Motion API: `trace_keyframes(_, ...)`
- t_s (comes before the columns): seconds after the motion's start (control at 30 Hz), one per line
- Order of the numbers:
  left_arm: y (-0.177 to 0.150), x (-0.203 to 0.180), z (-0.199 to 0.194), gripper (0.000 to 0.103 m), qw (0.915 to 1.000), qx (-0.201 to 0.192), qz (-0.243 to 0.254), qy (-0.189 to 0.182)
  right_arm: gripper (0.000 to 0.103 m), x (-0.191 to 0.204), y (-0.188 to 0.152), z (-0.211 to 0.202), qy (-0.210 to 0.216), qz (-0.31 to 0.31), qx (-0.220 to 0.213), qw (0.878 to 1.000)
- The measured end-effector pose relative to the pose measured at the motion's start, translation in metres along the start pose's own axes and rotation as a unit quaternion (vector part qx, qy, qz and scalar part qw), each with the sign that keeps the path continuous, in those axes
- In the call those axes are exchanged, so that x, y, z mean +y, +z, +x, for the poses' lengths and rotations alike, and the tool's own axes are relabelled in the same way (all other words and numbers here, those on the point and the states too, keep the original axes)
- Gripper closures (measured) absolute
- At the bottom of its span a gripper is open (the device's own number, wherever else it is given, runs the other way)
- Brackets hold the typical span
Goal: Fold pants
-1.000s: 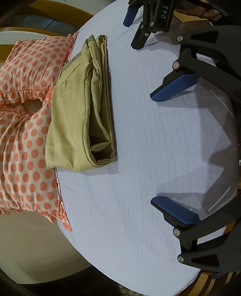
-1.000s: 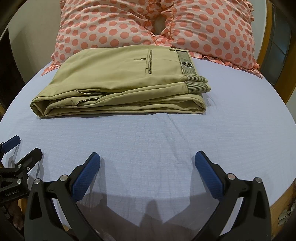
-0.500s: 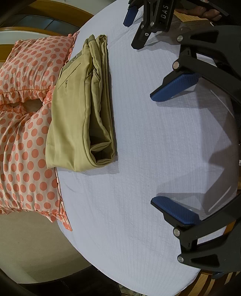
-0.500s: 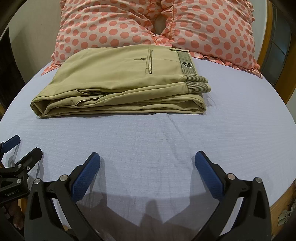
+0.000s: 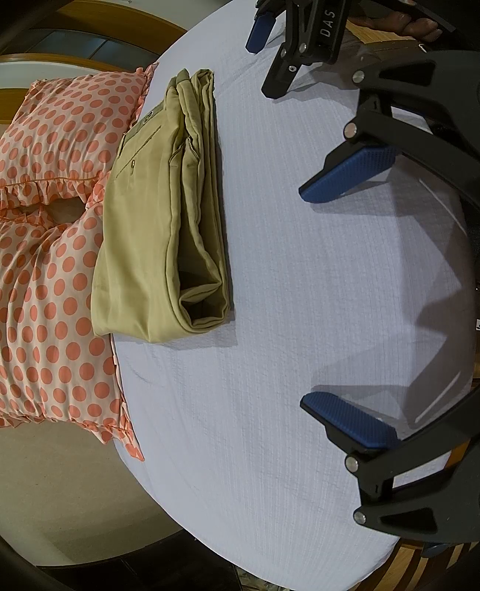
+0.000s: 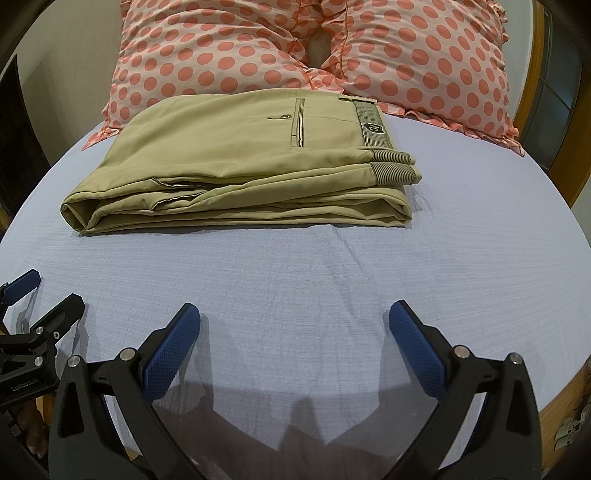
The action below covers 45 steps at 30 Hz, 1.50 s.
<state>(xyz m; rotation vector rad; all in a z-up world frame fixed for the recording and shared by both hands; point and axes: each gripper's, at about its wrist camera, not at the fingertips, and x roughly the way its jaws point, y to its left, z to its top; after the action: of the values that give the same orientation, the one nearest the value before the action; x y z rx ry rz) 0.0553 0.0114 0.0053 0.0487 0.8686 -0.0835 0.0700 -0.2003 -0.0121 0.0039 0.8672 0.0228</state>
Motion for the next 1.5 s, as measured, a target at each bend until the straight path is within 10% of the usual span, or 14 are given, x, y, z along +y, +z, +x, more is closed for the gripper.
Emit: trace_keyframes(1.5, 0.0045, -0.0002, 0.0036, 0.002, 0.9998, 0.02, 0.002, -0.002, 0.001, -0.0005, -0.0001, -0.0006, 0.001, -0.002, 0.0, 1.0)
